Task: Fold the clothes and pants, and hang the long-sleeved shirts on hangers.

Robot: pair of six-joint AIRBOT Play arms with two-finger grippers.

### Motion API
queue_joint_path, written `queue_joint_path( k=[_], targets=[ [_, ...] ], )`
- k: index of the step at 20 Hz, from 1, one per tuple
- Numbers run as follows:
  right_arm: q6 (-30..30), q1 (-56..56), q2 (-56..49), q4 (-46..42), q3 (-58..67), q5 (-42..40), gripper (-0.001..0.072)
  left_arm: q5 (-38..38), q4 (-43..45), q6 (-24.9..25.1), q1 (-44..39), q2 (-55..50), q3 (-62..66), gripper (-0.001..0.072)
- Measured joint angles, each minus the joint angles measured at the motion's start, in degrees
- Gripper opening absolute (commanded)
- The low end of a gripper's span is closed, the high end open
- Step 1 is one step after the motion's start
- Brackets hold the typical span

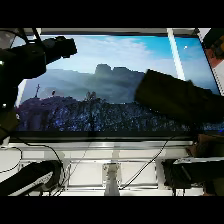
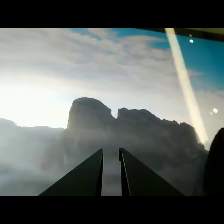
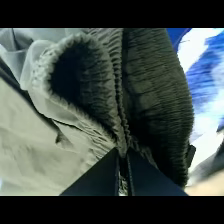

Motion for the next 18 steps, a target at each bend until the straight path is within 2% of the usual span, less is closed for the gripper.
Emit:
queue_joint_path(
  k=[7, 8, 9, 10, 11, 14, 15, 16, 17, 18],
  targets=[
    [1.2, -9.9, 0.2, -2.6, 4.2, -2.0, 0.0016, -1.0, -1.7, -0.2, -1.7, -2.2, 0.0, 0.0141],
    [1.3, -10.3, 0.2, -2.6, 4.4, -2.1, 0.0061, -1.6, -1.7, -0.2, -1.8, -2.4, 0.0, 0.0141],
    [1.4, -10.5, 0.2, -2.7, 4.5, -2.1, 0.0302, -1.9, -1.7, -0.2, -1.9, -2.6, 0.0, 0.0141],
    [1.4, -10.7, 0.2, -2.7, 4.7, -2.3, 0.0494, -2.0, -1.9, -0.2, -2.0, -2.8, 0.0, 0.0141],
    [1.7, -10.9, 0.2, -3.0, 5.1, -2.2, 0.0506, -2.3, -1.9, -0.2, -2.0, -2.8, 0.0, 0.0141],
    [4.8, -11.1, 0.2, -2.9, 8.8, -0.8, 0.0504, -2.5, -1.9, 0.0, -2.1, -3.0, 0.0, 0.0141],
    [5.9, -11.1, 0.2, -2.4, 11.2, -0.5, 0.0478, -2.7, -1.5, 0.0, -2.1, -3.0, 0.0, 0.0141],
    [6.7, -11.1, 0.3, -0.9, 13.7, -0.2, 0.0234, -2.7, -0.6, 0.0, -2.1, -3.1, 0.0, 0.0141],
    [7.4, -11.0, 0.6, 2.5, 16.1, -0.2, 0.0031, -2.7, 0.9, 0.0, -2.1, -3.1, 0.0, 0.0140],
    [7.7, -10.8, 1.2, 7.4, 17.6, -0.5, 0.0018, -2.7, 2.8, 0.0, -2.1, -3.0, 0.0, 0.0136]
  ],
)
